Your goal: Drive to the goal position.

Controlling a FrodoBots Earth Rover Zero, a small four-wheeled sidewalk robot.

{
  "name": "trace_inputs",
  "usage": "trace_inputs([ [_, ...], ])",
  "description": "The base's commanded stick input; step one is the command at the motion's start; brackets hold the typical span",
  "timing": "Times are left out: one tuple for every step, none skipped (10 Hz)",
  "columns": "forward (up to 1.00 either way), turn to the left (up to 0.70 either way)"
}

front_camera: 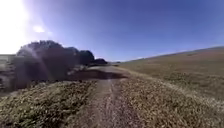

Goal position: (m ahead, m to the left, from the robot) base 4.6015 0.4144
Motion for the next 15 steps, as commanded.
trace_inputs([
  [0.7,0.0],
  [0.7,0.0],
  [0.7,0.0],
  [0.7,0.0],
  [0.7,0.0],
  [0.7,0.0],
  [0.7,0.0],
  [0.7,0.0],
  [0.7,0.0],
  [0.7,0.0],
  [0.7,0.0],
  [0.7,0.0],
  [0.7,0.0],
  [0.7,0.0],
  [0.7,0.0],
])
